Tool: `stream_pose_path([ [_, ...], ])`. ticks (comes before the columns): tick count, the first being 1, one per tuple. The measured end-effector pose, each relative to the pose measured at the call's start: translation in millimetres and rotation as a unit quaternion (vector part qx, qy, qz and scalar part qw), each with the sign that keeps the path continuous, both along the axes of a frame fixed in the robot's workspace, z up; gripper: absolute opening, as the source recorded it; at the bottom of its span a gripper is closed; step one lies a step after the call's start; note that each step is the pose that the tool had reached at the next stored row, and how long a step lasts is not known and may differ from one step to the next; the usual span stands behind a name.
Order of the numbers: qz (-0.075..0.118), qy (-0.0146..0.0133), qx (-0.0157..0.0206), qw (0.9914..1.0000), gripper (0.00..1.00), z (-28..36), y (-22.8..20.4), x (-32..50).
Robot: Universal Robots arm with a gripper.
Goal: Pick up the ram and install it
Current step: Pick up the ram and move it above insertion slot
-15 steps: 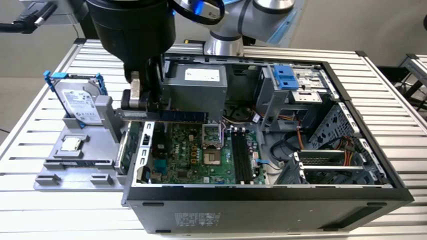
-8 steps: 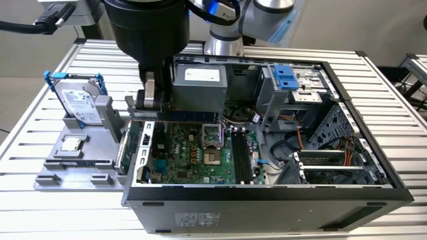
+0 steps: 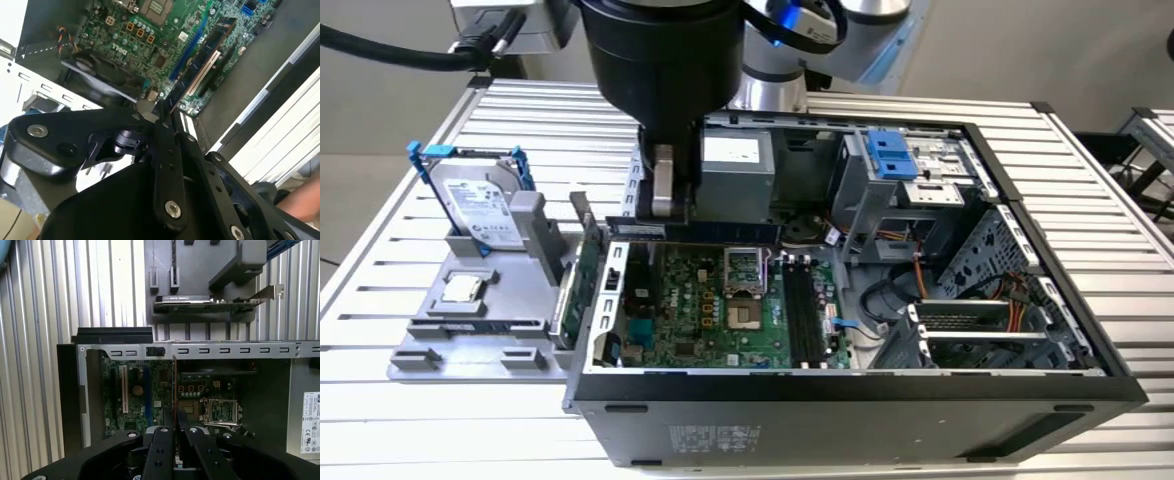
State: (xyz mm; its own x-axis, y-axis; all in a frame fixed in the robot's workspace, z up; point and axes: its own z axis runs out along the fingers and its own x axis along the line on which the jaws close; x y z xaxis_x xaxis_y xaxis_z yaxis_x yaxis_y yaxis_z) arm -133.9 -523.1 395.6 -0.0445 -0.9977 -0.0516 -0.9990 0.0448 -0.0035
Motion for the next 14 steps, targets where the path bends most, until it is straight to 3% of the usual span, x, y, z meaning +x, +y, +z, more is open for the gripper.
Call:
stream_pose_path([
  [14,0.0,0.0,0.0,1.0,0.0,0.0,0.0,34.0],
])
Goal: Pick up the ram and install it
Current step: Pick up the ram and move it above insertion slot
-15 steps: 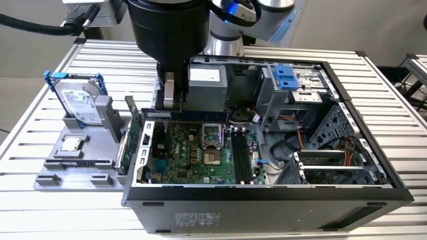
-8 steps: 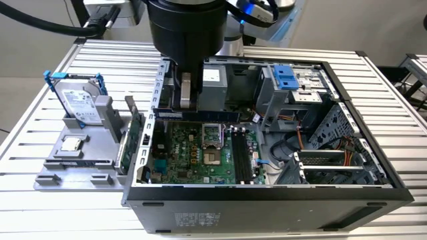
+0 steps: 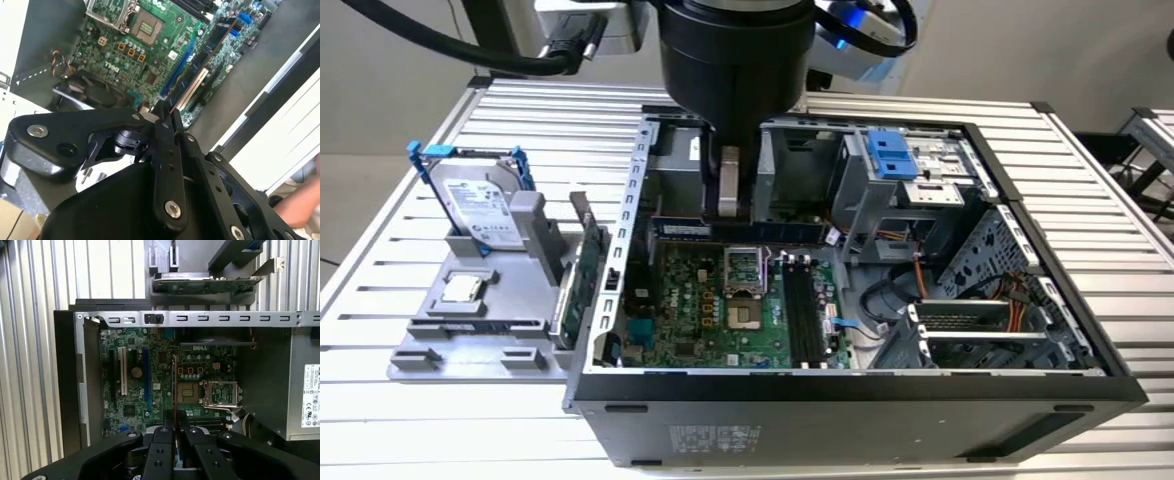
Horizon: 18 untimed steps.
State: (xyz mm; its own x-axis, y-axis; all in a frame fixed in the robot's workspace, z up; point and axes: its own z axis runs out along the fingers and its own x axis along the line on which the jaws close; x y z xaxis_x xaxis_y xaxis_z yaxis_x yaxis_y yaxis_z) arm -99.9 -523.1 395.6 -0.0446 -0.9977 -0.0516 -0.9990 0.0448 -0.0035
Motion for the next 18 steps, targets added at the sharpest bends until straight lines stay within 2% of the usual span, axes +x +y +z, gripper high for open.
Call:
stream_pose_path([
  [18,0.0,0.0,0.0,1.0,0.0,0.0,1.3,48.2],
])
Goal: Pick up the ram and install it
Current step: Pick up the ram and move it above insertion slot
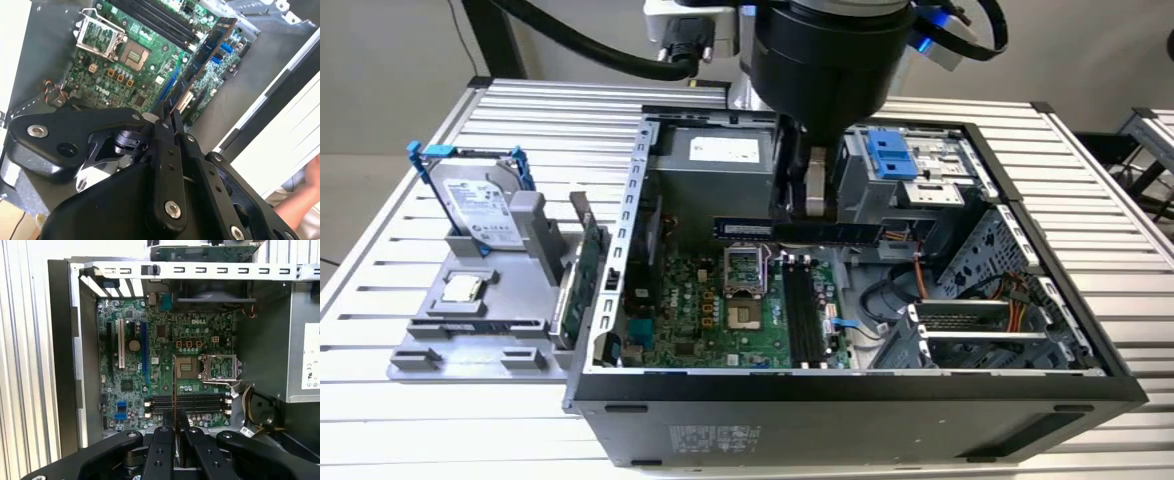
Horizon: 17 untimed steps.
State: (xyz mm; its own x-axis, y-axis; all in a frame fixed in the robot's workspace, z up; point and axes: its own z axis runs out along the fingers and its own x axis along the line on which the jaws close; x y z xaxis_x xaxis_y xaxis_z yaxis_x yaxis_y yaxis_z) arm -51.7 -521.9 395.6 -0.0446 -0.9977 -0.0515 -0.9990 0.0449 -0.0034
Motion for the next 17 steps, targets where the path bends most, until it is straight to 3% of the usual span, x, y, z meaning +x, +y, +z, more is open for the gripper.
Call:
stream_pose_path([
  [17,0.0,0.0,0.0,1.0,0.0,0.0,1.0,39.5],
])
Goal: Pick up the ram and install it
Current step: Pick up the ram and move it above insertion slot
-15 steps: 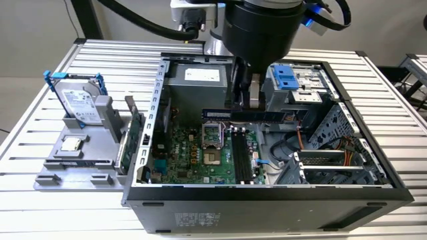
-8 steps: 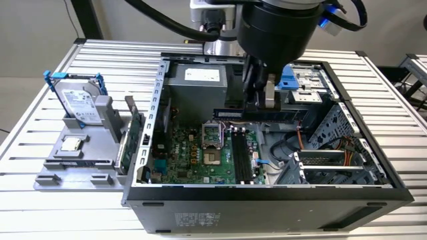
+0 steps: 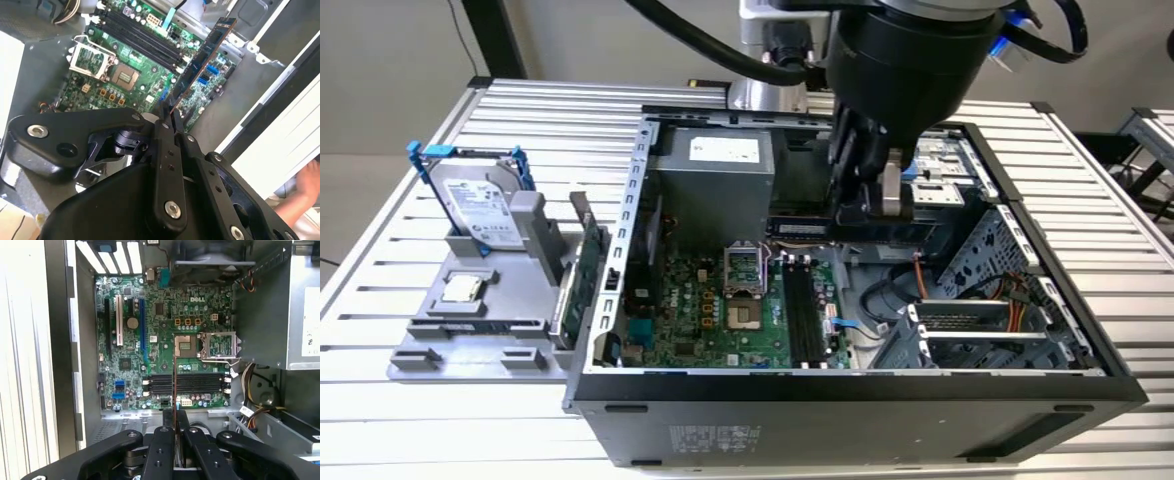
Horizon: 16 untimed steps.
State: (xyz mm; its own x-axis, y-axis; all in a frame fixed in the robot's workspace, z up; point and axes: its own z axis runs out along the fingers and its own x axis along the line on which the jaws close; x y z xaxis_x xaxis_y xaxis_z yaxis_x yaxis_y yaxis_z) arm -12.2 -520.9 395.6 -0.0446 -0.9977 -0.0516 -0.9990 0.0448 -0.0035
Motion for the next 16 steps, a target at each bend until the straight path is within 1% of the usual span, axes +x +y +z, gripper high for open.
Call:
stream_pose_path([
  [6,0.0,0.0,0.0,1.0,0.0,0.0,0.2,11.1],
  [12,0.0,0.0,0.0,1.0,0.0,0.0,0.4,11.9],
  [14,0.0,0.0,0.0,1.0,0.0,0.0,2.8,12.4],
  [16,0.0,0.0,0.0,1.0,0.0,0.0,7.9,12.8],
])
